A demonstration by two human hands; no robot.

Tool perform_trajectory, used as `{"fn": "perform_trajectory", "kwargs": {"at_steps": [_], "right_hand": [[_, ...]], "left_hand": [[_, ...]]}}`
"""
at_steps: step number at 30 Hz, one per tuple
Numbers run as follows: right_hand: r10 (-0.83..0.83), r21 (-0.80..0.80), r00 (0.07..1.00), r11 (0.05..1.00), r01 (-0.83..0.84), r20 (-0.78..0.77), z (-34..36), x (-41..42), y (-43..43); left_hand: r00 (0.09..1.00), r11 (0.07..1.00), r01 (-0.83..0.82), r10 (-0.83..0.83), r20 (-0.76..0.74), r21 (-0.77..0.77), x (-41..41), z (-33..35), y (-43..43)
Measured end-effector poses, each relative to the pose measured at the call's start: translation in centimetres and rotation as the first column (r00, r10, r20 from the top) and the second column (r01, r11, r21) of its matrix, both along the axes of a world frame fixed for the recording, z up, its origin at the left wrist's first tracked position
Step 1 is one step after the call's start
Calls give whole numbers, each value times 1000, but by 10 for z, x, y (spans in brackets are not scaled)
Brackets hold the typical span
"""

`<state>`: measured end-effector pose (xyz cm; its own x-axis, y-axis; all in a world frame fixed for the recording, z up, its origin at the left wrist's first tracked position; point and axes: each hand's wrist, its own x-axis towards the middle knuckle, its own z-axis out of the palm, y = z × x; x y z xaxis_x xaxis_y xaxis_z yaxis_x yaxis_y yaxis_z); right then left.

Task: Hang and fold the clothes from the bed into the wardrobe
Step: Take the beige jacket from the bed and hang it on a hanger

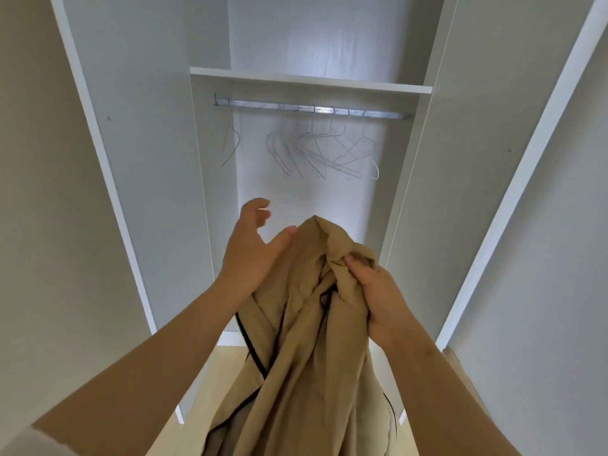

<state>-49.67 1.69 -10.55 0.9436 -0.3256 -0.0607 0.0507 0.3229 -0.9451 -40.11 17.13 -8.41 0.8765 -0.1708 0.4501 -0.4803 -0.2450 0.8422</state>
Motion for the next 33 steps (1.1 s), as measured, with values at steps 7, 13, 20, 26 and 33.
{"fn": "perform_trajectory", "kwargs": {"at_steps": [7,13,20,26,33], "right_hand": [[8,248,997,969,-25,71,8,26,-4],[35,200,998,979,-45,54,7,74,8],[-12,185,1000,983,8,20,8,164,3],[-88,-20,994,996,87,-62,20,269,31],[-266,-149,961,956,253,-72,5,354,40]], "left_hand": [[721,989,108,-147,-677,-99,1,-72,20],[566,929,362,-284,-774,-76,58,-73,15],[546,850,109,-484,-684,-515,151,-53,35],[568,700,-65,-560,-603,-711,232,-15,60],[726,577,-88,-521,-449,-812,315,33,90]]}}
